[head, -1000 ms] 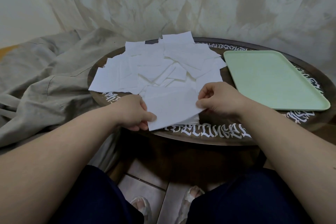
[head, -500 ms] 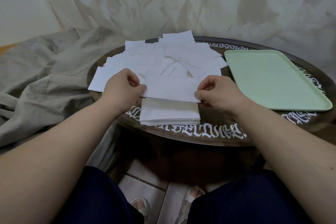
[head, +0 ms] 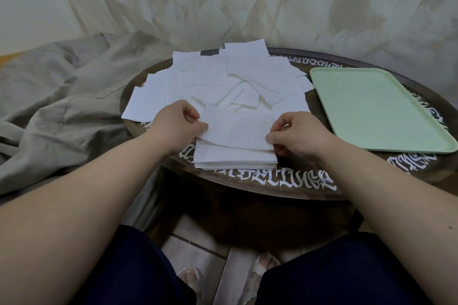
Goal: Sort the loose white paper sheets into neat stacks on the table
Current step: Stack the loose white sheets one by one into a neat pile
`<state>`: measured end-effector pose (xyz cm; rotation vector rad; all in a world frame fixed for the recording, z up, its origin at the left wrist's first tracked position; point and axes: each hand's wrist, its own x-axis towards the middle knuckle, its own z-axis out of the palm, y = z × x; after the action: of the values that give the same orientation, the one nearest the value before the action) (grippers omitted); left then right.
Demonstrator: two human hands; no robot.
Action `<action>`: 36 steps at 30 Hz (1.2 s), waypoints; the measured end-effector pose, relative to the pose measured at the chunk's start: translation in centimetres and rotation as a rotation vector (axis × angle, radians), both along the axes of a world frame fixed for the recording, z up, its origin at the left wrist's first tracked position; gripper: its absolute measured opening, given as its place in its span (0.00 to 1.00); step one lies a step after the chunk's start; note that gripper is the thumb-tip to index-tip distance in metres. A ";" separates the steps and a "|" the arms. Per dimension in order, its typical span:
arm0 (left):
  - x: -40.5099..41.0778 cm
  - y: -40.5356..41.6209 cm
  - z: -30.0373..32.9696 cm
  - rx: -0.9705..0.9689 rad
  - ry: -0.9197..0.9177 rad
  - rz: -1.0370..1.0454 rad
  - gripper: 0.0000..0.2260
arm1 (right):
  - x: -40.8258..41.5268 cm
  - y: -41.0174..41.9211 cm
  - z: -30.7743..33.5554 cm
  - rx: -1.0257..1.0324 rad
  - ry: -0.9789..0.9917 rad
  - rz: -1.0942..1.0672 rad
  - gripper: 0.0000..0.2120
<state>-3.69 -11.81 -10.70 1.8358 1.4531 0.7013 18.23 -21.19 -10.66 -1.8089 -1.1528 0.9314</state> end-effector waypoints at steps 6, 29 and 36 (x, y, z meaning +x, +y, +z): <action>-0.3 0.0 0.0 0.020 0.033 -0.029 0.09 | 0.3 0.0 0.2 0.023 -0.034 -0.018 0.05; -1.1 -1.1 -0.2 0.499 0.632 -0.536 0.11 | -0.2 0.1 -0.1 0.205 -1.015 0.556 0.09; -1.2 -0.9 -0.3 0.423 0.621 -0.452 0.12 | -0.3 0.4 0.0 0.124 -1.062 0.586 0.13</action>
<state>-4.92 -12.71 -11.04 2.7688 1.2102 0.2168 17.91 -20.84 -10.64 -1.9023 -2.4106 0.0816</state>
